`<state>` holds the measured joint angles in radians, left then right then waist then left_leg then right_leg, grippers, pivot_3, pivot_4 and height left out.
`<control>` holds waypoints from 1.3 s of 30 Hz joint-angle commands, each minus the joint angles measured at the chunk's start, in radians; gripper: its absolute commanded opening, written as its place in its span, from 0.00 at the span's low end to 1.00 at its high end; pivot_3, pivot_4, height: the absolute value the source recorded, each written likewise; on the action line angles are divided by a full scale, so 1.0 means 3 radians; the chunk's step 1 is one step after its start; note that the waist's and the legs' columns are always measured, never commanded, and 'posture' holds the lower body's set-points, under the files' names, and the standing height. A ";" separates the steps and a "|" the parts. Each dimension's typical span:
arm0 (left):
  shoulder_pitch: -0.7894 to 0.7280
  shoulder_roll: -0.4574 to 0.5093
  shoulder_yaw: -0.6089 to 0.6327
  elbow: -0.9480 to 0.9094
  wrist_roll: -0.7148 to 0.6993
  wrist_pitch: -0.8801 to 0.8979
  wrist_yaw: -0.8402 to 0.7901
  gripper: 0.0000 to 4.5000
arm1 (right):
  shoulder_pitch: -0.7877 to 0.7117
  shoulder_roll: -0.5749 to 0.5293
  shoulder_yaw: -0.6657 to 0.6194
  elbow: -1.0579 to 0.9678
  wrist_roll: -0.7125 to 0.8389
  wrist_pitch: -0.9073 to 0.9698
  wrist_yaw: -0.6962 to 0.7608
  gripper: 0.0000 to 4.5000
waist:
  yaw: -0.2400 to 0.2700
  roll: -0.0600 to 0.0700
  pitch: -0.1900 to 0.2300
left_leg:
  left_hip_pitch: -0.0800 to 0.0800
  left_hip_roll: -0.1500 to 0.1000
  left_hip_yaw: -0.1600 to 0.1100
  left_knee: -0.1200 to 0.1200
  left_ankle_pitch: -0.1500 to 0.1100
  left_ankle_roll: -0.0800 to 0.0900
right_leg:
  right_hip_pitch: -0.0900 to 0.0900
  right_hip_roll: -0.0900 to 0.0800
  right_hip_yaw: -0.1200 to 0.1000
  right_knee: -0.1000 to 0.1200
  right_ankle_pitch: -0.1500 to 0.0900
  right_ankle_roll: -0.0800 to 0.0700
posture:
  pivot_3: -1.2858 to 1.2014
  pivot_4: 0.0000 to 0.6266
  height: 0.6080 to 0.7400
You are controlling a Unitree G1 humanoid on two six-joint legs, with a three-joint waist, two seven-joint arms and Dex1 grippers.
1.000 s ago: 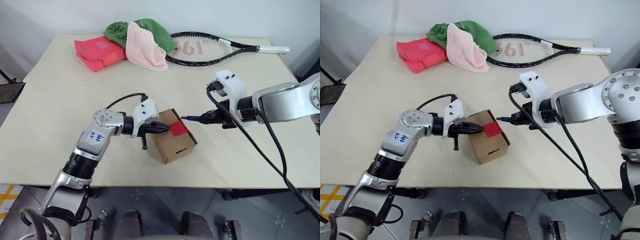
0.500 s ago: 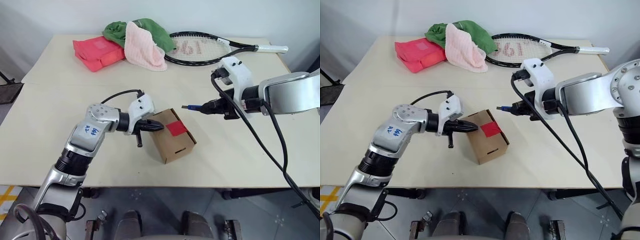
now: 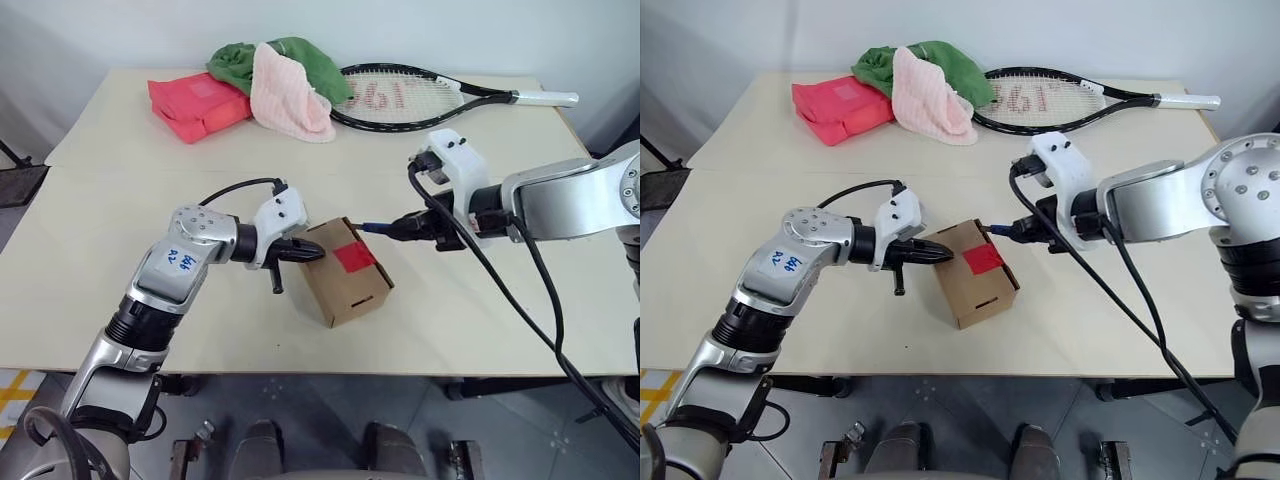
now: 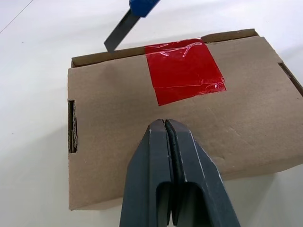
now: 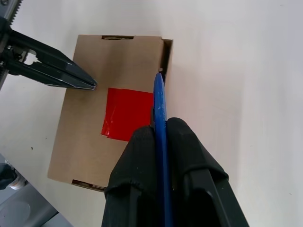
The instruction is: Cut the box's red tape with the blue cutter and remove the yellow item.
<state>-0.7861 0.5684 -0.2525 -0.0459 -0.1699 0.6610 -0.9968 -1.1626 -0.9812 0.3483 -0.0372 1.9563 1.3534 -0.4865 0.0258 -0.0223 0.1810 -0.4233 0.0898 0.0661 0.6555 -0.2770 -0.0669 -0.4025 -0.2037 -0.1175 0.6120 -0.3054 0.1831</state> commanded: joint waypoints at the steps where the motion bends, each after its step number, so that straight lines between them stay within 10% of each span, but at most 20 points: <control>1: 0.0001 0.0007 -0.0068 -0.0061 0.0025 0.0047 0.0005 0.01 | 0.0025 -0.0011 -0.0088 -0.0119 0.0053 -0.0059 0.0002 0.03 | 0.0000 0.0000 0.0000 | 0.0000 0.0000 0.0000 0.0000 0.0000 0.0000 | 0.0000 0.0000 0.0000 0.0000 0.0000 0.0000 | 0.52 0.24 1.00; 39: 0.0004 0.0015 -0.0097 -0.0096 0.0036 0.0061 0.0029 0.01 | 0.0476 0.0253 -0.0670 0.0007 0.0053 -0.0151 -0.0148 0.03 | 0.0001 0.0000 0.0000 | 0.0000 0.0000 0.0000 0.0005 0.0000 0.0000 | 0.0000 0.0000 0.0001 0.0003 0.0000 0.0000 | 0.52 0.24 1.00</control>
<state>-0.7828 0.5667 -0.2612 -0.0681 -0.1695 0.6756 -0.9839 -1.0047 -0.8927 0.1740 -0.0045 1.9566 1.3004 -0.5416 0.0261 -0.0223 0.1810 -0.4234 0.0899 0.0662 0.6570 -0.2770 -0.0669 -0.4024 -0.2037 -0.1173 0.6128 -0.3054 0.1831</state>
